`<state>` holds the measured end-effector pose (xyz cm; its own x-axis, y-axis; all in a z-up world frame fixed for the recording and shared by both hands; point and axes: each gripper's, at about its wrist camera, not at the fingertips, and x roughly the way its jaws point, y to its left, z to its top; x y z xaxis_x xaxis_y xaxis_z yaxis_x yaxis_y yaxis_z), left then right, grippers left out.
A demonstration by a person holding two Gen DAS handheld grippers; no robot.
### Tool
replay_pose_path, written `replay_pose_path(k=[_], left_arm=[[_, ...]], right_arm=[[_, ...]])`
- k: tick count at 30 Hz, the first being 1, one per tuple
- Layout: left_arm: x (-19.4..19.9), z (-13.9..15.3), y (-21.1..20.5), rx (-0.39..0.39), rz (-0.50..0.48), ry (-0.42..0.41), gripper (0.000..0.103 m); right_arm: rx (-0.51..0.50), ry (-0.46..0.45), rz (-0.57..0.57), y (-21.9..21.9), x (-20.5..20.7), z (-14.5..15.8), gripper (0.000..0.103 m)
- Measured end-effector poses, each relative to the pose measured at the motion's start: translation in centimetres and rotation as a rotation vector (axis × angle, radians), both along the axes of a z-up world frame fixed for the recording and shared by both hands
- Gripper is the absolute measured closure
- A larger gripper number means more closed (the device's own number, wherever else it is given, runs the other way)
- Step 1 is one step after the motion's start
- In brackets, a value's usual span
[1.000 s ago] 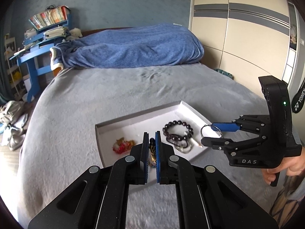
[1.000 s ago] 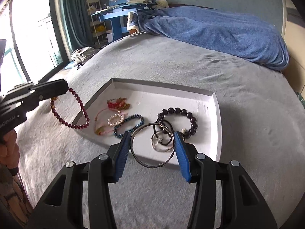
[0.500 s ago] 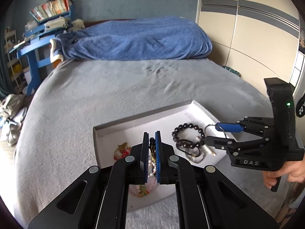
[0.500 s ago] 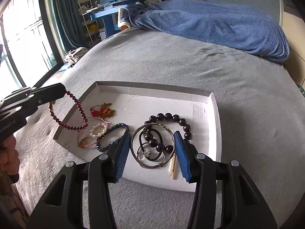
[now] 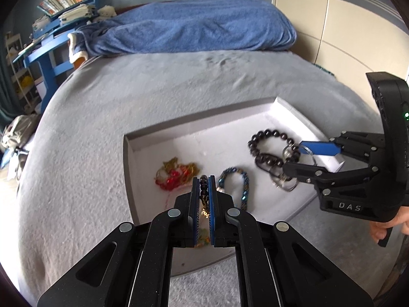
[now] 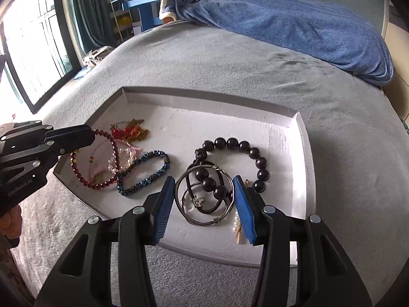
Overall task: Organize jewelry
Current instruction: 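Carry the red bracelet and silver bangle into the white tray and open both tools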
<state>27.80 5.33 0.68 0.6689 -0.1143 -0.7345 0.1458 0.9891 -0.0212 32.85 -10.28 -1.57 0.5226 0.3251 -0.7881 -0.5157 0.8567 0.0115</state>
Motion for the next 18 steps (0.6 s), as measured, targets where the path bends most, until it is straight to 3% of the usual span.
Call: replay_pose_path(k=[9,14,18], left_arm=[[0.1,-1.6,0.9,0.008,0.021,0.077,0.096],[-0.1,-1.6,1.2,0.005,0.037,0.079,0.084],[-0.3,-0.8,1.1,0.008,0.047,0.052,0.068]], right_arm=[[-0.036,0.014,-0.011,0.1,0.3,-1.2,0.056],[-0.038,0.020,-0.010,0.0,0.3,-1.2,0.056],[-0.025,0.007,-0.010,-0.2,0.1,-0.7,0.051]])
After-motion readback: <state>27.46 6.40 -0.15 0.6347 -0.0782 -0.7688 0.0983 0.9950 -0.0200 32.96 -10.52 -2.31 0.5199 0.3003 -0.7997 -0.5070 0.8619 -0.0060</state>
